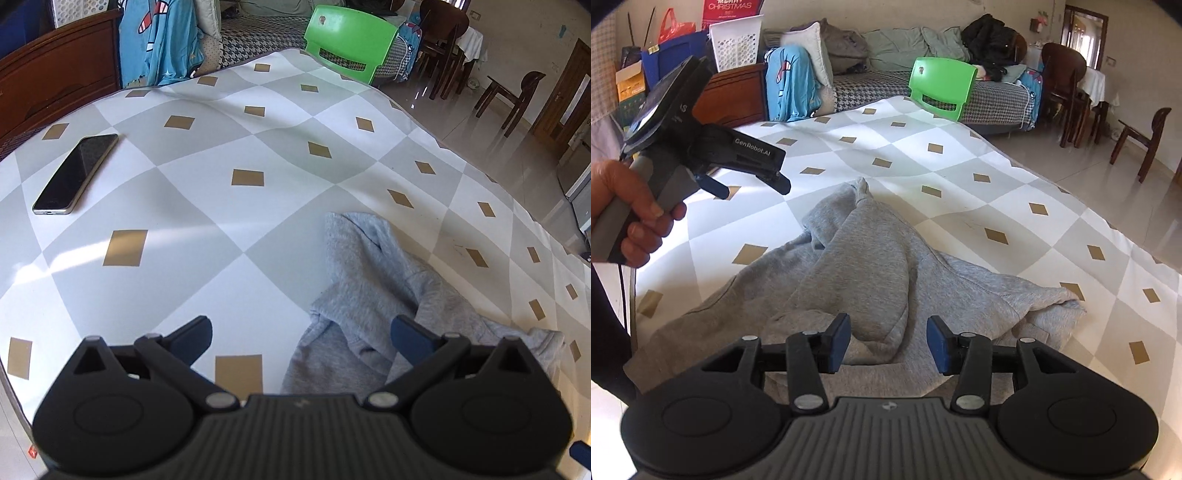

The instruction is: Fold clothes

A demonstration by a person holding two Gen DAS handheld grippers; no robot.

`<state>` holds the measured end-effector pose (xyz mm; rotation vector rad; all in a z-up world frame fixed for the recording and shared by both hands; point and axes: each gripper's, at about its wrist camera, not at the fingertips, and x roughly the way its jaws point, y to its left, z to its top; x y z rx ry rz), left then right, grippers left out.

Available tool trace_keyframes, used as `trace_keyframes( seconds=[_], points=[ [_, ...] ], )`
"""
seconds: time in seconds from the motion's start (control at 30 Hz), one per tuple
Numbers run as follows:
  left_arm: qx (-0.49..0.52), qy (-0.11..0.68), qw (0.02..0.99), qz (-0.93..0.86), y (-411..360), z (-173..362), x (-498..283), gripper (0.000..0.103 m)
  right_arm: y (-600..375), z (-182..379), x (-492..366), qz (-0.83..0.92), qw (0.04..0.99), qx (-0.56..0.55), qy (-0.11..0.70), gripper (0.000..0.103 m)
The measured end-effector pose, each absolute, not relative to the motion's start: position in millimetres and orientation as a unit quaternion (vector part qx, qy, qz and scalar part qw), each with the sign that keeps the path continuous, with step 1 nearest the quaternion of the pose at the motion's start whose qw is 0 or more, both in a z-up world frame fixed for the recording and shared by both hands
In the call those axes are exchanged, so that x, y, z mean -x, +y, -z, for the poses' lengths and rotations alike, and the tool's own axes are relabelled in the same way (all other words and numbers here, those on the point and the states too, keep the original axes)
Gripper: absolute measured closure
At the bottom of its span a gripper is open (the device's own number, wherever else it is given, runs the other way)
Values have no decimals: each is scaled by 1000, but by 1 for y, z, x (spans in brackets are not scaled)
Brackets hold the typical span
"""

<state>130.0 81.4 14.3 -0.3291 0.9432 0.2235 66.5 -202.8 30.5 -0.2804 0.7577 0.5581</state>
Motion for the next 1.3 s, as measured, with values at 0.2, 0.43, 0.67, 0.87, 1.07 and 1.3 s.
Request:
trace_keyframes(
  seconds=[0.2,0.43,0.67,0.87,1.07,1.3],
  points=[
    [165,481,856,-89,70,2,-131,0,-194,-13,-81,-214,878,156,398,56],
    [123,495,859,-38,36,9,-129,0,-232,-9,-120,-146,898,54,412,56],
    [90,518,851,-5,10,25,-124,0,-255,4,-156,-108,897,-15,428,54],
    [76,528,846,13,-4,30,-119,0,-259,19,-174,-102,890,-41,443,51],
    [55,529,847,24,-18,32,-116,0,-258,30,-183,-103,889,-49,443,50],
    [43,538,841,32,-30,40,-114,0,-259,37,-192,-96,890,-62,442,87]
  ],
)
